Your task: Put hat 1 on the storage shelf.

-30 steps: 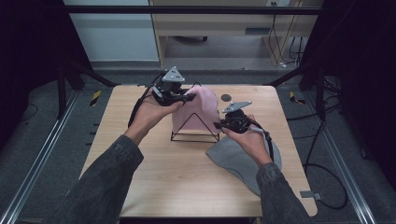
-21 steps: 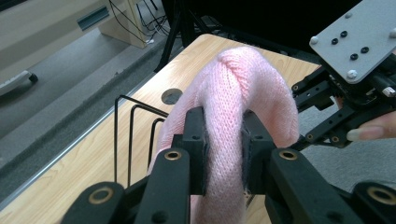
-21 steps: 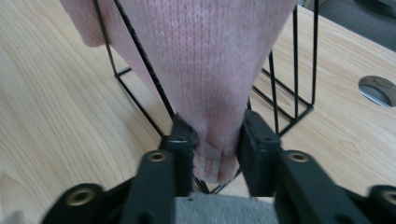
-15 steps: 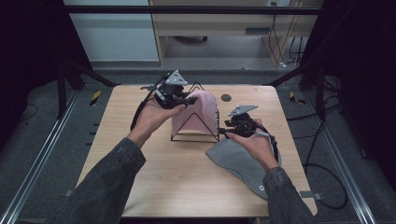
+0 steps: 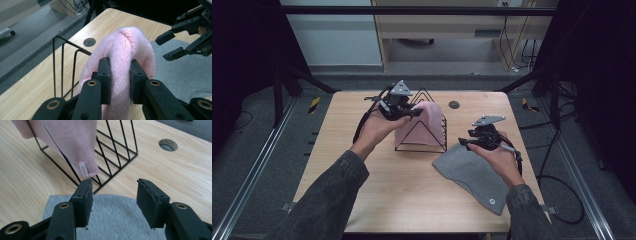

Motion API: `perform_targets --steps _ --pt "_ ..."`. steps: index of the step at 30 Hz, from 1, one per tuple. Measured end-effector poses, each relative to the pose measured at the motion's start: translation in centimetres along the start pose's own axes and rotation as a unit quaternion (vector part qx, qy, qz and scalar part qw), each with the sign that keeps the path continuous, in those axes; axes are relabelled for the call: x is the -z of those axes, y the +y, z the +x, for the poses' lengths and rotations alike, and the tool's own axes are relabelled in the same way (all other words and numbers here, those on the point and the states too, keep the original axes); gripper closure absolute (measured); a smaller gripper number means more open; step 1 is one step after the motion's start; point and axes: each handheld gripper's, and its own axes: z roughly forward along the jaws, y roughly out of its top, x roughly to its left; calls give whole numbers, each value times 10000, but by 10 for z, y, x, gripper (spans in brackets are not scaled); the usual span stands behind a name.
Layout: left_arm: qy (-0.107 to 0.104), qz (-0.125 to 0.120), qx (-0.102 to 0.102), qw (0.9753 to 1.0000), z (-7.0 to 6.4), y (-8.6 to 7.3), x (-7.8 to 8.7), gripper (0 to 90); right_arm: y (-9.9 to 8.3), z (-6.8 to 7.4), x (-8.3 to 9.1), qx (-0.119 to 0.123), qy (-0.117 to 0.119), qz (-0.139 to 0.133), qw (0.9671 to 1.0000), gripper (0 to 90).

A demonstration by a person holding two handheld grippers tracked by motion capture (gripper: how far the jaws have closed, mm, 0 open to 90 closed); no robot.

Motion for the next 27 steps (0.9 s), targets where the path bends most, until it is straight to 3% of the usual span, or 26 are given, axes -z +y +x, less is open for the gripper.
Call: perform_targets --steps 8,27 --pt "-62 39 196 9998 1 -9 -3 729 -16 -6 2 -94 -80 147 9998 449" --pt "-64 83 300 9995 1 -15 -9 722 -29 -15 3 -254 -177 248 9992 448"
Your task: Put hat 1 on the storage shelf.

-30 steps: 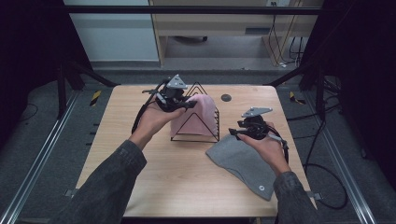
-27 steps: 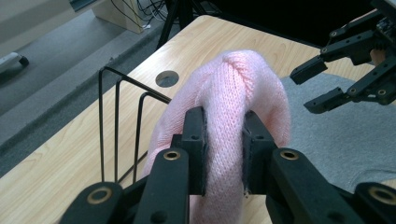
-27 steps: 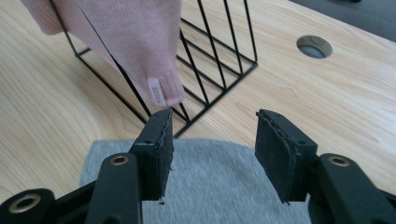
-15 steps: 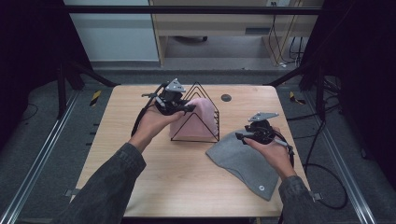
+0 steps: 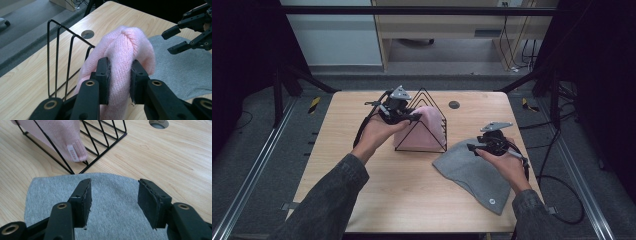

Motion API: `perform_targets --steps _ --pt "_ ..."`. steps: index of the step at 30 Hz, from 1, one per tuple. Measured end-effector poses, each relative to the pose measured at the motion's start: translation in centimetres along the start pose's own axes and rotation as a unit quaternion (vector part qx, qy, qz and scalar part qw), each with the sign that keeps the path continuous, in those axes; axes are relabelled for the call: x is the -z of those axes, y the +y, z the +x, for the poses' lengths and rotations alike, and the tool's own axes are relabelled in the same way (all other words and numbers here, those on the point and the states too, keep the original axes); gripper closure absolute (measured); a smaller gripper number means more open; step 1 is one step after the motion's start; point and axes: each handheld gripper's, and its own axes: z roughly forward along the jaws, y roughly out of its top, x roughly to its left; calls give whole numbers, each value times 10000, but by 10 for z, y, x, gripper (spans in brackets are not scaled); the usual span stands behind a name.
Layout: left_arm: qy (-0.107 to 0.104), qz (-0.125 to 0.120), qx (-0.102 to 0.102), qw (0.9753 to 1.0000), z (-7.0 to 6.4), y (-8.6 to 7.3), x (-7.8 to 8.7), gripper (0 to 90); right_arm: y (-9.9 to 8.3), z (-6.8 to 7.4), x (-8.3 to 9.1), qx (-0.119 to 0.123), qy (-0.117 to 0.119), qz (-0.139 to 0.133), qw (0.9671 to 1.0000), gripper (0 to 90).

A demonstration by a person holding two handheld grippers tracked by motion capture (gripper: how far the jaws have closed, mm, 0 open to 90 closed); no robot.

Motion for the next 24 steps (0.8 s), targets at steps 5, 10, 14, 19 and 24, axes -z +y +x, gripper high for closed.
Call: perform_targets --steps 5,10,14,19,24 --pt "0 -4 12 10000 1 0 0 713 0 -1 0 -2 -4 0 10000 448" --pt "11 -96 11 10000 0 1 4 675 -2 -3 1 -22 -14 23 10000 441" --pt "36 -296 63 9995 -2 4 11 628 -4 -7 2 -78 -63 67 9999 427" --pt "208 -520 9 9984 -8 5 27 495 -11 -19 4 -277 -230 149 9992 393" --pt "351 -725 136 9967 -12 -11 50 334 -22 -38 3 -564 -508 310 9966 352"
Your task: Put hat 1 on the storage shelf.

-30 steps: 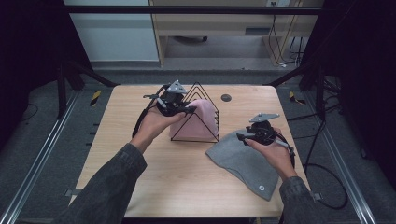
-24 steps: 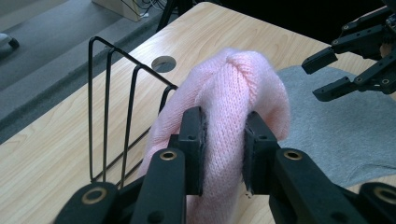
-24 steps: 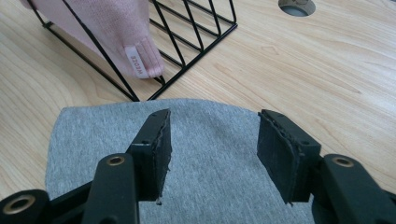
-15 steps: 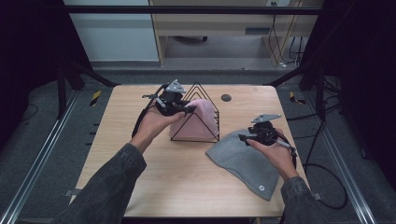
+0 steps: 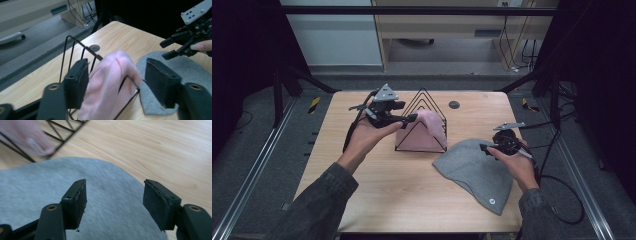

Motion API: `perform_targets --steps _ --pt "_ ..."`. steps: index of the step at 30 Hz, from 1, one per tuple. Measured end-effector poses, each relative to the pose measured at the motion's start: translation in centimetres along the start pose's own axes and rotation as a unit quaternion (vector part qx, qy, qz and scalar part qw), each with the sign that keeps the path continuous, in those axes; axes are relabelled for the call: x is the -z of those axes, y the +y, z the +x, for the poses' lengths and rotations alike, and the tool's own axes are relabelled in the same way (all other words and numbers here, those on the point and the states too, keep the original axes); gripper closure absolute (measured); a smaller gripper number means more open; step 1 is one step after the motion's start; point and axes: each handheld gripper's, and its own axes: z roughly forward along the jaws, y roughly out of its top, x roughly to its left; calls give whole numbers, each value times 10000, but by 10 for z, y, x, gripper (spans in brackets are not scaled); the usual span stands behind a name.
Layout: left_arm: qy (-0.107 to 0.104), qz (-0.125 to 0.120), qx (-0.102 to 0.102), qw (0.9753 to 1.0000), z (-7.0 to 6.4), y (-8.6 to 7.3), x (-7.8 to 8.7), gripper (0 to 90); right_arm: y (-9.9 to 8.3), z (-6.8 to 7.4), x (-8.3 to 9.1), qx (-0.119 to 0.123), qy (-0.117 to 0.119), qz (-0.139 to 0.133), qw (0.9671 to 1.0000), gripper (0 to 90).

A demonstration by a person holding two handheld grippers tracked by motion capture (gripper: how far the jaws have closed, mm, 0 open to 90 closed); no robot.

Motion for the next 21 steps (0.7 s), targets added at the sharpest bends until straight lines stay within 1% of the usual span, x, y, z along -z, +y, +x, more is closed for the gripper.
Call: perform_targets --steps 1,2,3,4,5,6,7,9,10,11,12,14,16,18,19,21 --pt "44 -15 1 10000 0 -3 4 296 -2 -4 0 -38 -50 18 10000 354" --pt "105 -20 -15 9999 0 -9 10 279 -3 -6 0 -83 -90 27 9999 358" --pt "123 -37 2 9999 1 -13 14 258 -5 -10 -1 -133 -151 31 9998 367" --pt "130 -76 80 9999 2 -19 20 240 -6 -13 -2 -146 -172 53 9997 378" --pt "144 -31 204 9997 4 -31 29 203 -7 -18 -4 -180 -218 120 9995 399" --pt "140 38 235 9996 5 -37 33 183 -8 -21 -6 -211 -235 136 9994 409" --pt "140 38 235 9996 5 -37 33 164 -8 -21 -6 -211 -235 136 9994 409" --pt "202 189 257 9993 7 -51 39 154 -9 -25 -8 -272 -265 181 9991 434" --pt "218 275 277 9990 8 -59 41 134 -11 -29 -11 -351 -273 211 9988 446" --pt "218 317 294 9988 9 -66 43 134 -11 -29 -11 -351 -273 211 9988 446" --pt "210 427 336 9983 10 -77 45 126 -11 -30 -12 -369 -274 238 9987 450" --pt "240 572 358 9974 10 -96 48 114 -13 -33 -15 -449 -247 300 9982 458" --pt "239 670 370 9968 9 -111 51 105 -14 -35 -19 -497 -249 355 9978 463" --pt "168 730 440 9962 6 -129 54 101 -15 -37 -22 -526 -250 390 9975 468" --pt "164 743 453 9961 5 -134 55 100 -16 -38 -23 -573 -235 405 9973 469" --pt "229 826 412 9955 3 -146 58 98 -16 -38 -24 -599 -233 438 9970 470"
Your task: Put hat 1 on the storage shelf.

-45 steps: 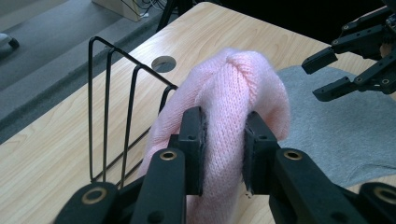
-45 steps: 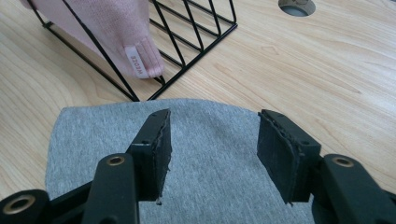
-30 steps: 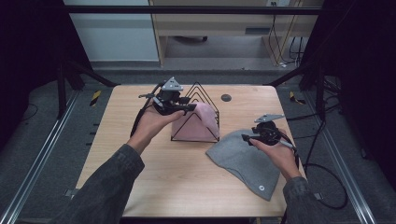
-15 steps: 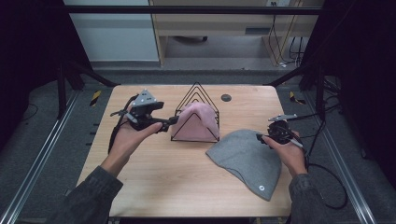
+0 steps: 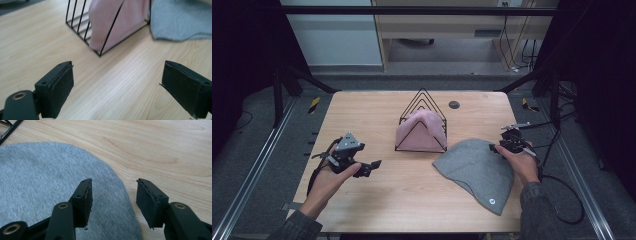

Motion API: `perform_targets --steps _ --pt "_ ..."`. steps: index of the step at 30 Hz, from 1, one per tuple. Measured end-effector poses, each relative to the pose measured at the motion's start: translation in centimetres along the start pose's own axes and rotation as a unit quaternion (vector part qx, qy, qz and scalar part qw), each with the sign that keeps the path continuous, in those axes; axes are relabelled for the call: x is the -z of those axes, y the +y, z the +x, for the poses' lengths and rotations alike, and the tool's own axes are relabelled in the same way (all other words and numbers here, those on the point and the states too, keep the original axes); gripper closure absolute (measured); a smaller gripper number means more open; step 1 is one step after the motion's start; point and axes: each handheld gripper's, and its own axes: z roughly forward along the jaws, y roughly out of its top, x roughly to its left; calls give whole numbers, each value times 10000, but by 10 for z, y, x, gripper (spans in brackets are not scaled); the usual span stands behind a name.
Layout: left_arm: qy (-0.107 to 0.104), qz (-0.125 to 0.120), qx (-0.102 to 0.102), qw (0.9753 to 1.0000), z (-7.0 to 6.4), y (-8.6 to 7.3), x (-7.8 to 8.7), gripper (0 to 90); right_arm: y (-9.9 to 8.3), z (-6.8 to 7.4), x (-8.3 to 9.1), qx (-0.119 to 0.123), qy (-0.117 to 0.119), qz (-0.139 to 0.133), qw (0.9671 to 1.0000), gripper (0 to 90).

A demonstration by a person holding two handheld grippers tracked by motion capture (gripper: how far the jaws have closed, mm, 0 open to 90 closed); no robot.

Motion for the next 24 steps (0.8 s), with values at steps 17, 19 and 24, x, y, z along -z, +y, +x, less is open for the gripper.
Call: perform_targets --steps 17,19,24 --pt "285 251 100 9992 5 -51 20 101 -5 8 -2 401 214 138 9989 840" --pt "312 255 144 9991 7 -55 22 101 -5 11 4 418 278 41 9987 849" --pt "312 302 231 9988 15 -62 23 100 0 25 32 682 414 -282 9964 853"
